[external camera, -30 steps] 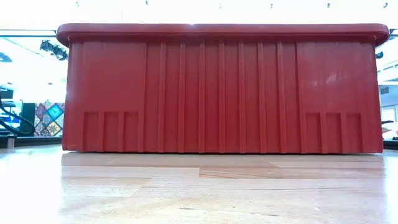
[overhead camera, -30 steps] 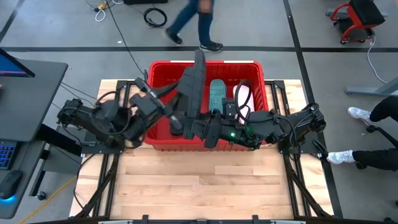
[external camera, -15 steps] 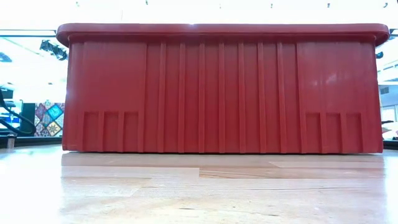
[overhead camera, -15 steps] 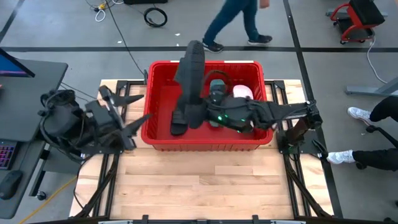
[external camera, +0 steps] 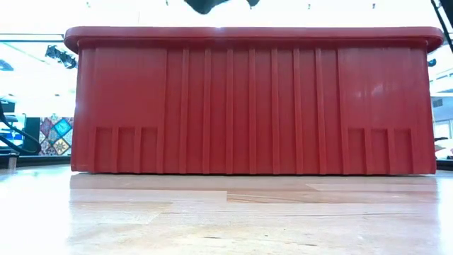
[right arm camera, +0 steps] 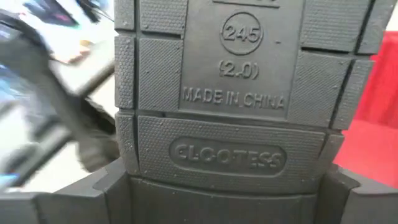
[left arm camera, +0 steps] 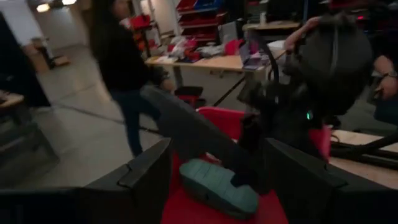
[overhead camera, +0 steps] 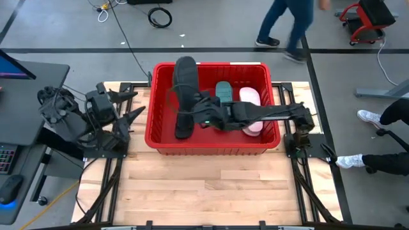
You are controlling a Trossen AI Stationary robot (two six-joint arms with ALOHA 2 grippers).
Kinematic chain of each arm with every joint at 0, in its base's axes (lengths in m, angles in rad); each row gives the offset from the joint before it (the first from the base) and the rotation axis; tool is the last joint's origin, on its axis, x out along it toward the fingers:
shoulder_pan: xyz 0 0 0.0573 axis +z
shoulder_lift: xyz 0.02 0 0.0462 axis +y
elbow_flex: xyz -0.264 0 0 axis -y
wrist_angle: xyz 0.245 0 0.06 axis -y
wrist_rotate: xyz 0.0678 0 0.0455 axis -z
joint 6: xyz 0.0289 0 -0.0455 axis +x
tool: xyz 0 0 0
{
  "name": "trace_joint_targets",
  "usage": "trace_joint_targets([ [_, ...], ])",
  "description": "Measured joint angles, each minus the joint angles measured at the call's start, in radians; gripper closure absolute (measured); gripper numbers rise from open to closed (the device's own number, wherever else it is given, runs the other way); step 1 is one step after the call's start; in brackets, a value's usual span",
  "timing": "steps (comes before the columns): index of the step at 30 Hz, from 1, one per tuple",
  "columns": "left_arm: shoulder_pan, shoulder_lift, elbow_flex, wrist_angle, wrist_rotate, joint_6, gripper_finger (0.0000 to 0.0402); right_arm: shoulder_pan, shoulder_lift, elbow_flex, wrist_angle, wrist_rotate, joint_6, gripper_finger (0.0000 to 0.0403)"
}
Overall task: Pick and place slides into bin
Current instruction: Stack the black slipper on top of the other black slipper in the red bin
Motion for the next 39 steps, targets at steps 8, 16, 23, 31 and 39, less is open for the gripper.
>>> trace_joint_targets([
  [8,0.044,-0.01,0.0,-0.191,0.011,-0.188,0.0147,-0.073,0.129,0.0,-0.155,-0.061,0.059,0.0088],
  [16,0.132,-0.011,0.0,-0.307,0.044,-0.325,0.0159,-0.162,0.248,0.0,-0.167,-0.212,0.198,0.0088],
  [23,0.263,-0.011,0.0,-0.322,0.044,-0.359,0.017,-0.207,0.329,0.0,-0.154,-0.307,0.335,0.0088],
  [31,0.354,-0.01,0.0,-0.32,0.044,-0.375,0.0172,-0.229,0.368,0.0,-0.111,-0.344,0.346,0.0088],
  [39,0.415,-0.01,0.0,-0.319,0.07,-0.373,0.0173,-0.246,0.387,0.002,-0.06,-0.379,0.373,0.0088],
])
